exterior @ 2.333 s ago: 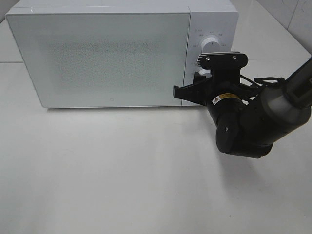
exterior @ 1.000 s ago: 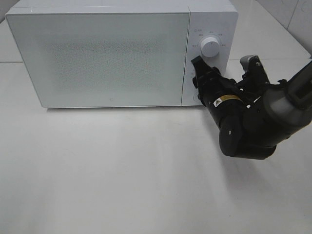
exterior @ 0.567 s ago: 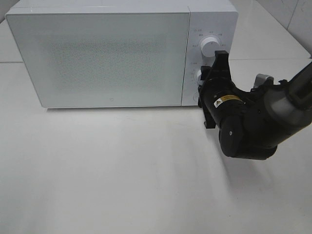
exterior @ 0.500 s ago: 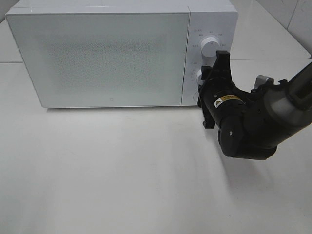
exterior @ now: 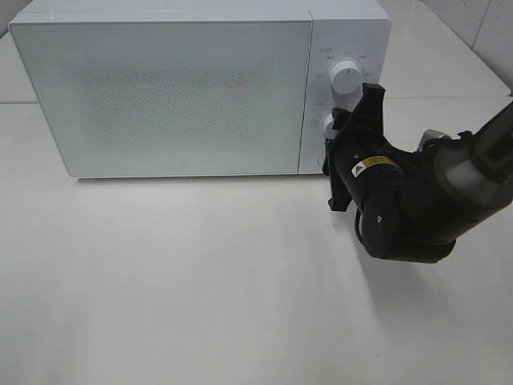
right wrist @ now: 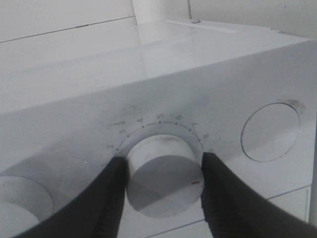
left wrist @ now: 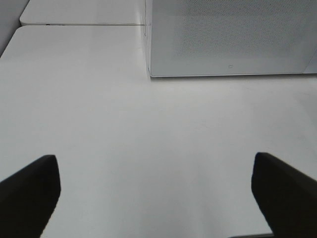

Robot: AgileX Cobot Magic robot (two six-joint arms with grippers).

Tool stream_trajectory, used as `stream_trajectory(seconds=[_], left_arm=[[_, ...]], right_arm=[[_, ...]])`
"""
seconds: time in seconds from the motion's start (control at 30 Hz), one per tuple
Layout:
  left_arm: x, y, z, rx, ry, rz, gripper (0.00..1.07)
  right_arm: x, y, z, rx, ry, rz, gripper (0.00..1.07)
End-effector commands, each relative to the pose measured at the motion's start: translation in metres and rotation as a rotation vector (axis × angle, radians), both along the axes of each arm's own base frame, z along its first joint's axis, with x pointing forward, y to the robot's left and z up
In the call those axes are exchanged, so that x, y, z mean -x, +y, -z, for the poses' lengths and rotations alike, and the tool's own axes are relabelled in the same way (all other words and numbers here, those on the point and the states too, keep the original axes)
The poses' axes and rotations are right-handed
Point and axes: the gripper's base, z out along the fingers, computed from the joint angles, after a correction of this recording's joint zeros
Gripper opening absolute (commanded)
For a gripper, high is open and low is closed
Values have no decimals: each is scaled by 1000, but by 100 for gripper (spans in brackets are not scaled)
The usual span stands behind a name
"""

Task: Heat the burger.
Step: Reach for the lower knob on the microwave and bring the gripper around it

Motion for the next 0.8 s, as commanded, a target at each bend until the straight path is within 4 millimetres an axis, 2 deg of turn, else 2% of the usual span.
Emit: stream_trajectory(seconds=[0.03, 0.23, 0.47, 0.53, 0.6, 0.63, 0.67, 0.7, 0.8], left_arm=[[2, -1, 0, 6, -27, 5, 98], [2, -1, 0, 6, -27, 5, 98], [2, -1, 0, 6, -27, 5, 98], [2, -1, 0, 6, -27, 5, 98], [2, -1, 0, 6, -27, 5, 98], [2, -1, 0, 6, -27, 5, 98], [2, -1, 0, 6, -27, 5, 98], [2, -1, 0, 6, -27, 5, 98], [2, -1, 0, 6, -27, 5, 98]], right_arm=[[-8, 8, -28, -13, -252, -47, 0], [-8, 6, -28, -2, -249, -25, 2], [-9, 2, -27, 15, -242, 15, 10], [-9, 1, -27, 16, -239, 30, 18], [-9, 0, -27, 13, -236, 43, 21], [-9, -1, -26, 13, -234, 51, 28], [-9, -1, -26, 13, -234, 51, 28], [-9, -2, -26, 30, -233, 57, 35], [-8, -3, -27, 54, -231, 69, 43]])
